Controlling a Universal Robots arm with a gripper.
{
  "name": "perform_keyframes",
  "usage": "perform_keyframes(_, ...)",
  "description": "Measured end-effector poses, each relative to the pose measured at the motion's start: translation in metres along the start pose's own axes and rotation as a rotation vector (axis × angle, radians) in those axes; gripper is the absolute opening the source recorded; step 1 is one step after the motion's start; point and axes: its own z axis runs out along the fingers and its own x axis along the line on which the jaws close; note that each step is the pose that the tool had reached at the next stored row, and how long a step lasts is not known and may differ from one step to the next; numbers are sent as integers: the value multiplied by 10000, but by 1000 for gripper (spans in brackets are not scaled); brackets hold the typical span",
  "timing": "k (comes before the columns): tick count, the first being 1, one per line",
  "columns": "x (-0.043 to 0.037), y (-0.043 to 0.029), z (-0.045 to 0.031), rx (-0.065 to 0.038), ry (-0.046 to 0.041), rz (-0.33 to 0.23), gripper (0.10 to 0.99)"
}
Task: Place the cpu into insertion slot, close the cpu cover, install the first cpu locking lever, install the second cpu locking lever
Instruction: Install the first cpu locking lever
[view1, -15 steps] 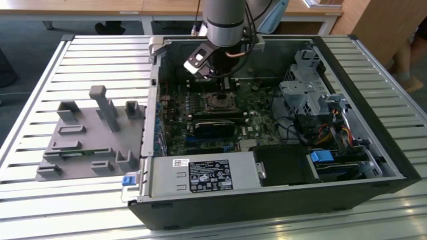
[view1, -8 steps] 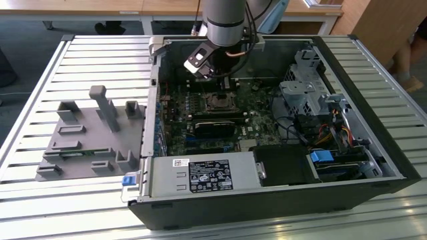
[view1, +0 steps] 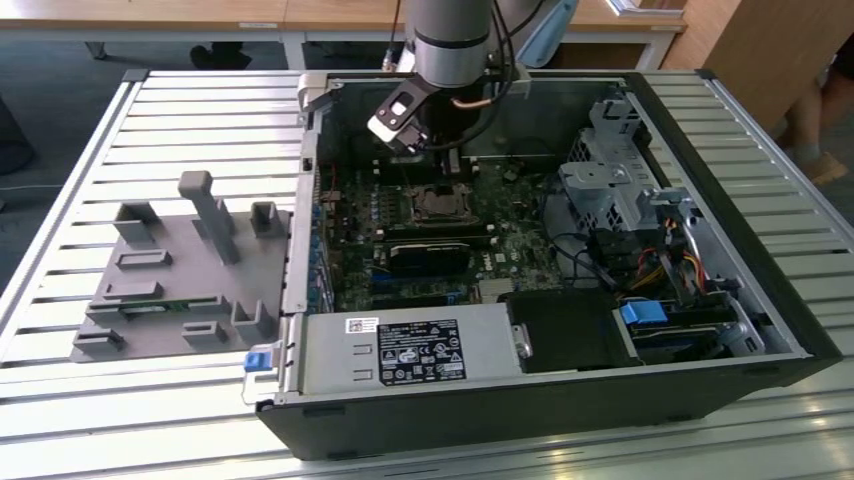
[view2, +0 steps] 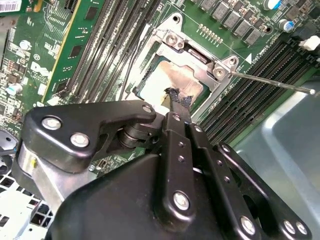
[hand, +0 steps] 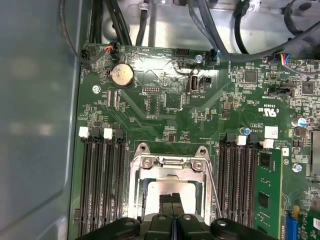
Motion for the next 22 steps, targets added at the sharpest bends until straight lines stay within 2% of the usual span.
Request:
perform_keyframes(9, -5, 7, -151, -1, -1, 0, 106)
perform_keyframes(12, -7, 11, -228, 0, 0, 0, 106)
perform_keyframes(19, -15, 22, -475, 0, -2, 0, 106)
perform_keyframes(22, -18, 25, -545, 0, -1, 0, 106)
